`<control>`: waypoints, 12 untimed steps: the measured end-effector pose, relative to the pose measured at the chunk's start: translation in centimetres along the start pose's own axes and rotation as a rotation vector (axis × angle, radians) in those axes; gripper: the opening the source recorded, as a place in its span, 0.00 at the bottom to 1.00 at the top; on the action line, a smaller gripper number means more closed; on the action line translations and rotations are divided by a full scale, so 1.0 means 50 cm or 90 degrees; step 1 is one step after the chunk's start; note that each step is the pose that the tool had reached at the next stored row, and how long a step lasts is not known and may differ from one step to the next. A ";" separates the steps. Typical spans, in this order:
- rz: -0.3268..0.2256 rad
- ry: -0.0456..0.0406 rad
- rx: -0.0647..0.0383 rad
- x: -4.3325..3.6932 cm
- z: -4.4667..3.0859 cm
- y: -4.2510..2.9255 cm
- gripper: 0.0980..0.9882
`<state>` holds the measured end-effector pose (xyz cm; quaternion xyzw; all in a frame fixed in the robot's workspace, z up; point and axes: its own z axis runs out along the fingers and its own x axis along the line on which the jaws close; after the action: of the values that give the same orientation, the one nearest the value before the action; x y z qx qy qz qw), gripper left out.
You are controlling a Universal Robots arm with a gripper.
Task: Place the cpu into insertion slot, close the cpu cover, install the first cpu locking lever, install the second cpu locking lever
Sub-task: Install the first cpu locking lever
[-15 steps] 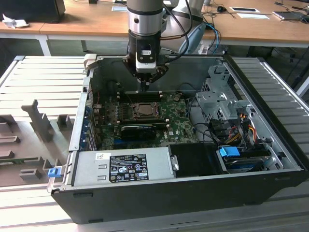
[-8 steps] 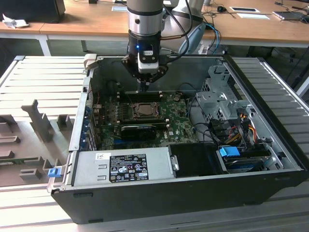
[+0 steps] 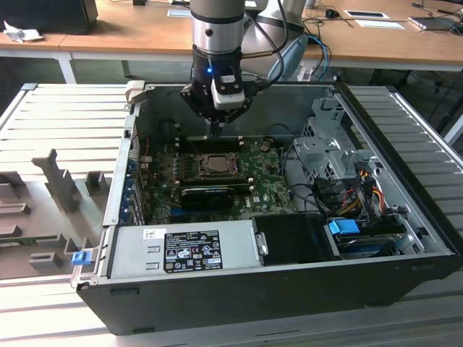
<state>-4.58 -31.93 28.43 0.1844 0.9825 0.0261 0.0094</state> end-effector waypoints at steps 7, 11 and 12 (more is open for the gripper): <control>-0.065 0.0036 -0.001 0.000 0.000 0.000 0.01; -0.106 0.0058 -0.001 0.000 0.001 0.000 0.01; -0.118 0.0065 -0.001 0.000 0.001 0.000 0.01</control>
<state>-4.58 -31.93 28.40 0.0924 0.9953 0.0268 0.0069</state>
